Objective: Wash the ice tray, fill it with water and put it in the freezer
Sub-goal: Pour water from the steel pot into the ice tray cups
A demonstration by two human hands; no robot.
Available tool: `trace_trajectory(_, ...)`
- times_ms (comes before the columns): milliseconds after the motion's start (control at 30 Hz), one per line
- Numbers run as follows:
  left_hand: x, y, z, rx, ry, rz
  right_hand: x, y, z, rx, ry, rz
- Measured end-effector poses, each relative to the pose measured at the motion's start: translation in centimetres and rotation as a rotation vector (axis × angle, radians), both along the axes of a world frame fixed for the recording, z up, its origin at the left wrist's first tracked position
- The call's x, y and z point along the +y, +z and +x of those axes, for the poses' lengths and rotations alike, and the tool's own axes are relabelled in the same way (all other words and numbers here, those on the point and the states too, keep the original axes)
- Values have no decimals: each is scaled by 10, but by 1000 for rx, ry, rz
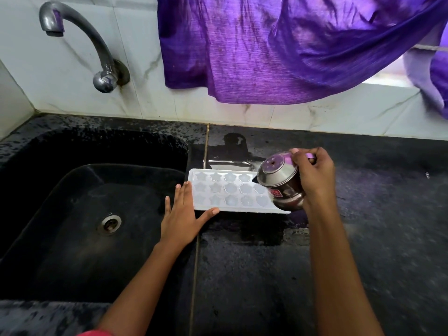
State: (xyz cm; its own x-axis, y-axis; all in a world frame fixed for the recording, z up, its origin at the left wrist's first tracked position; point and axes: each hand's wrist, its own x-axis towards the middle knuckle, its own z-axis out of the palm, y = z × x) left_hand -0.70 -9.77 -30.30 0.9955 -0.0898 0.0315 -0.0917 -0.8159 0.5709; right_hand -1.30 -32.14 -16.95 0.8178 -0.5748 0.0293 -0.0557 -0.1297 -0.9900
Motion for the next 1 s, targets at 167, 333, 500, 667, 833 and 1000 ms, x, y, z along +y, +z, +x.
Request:
trace_trajectory(167,0,0,0,1,17,12,9,-1,2,15,24,-81)
trace_trajectory(333,-1,0,-1,4,17,25,15,-1,4,23,44,-171)
trace_trajectory(500,-1,0,-1,5,15,32,20,-2,6,15,62,-237)
trace_trajectory(667,-1,1,-1,8,13,18,23,-2,9,20,74,-303)
trace_trajectory(833,0,0,-1,4,9,17,25,-1,9,20,88,-369)
trace_trajectory(1000,0,-1,0,4,11,8,27,1,9,14,106,-409)
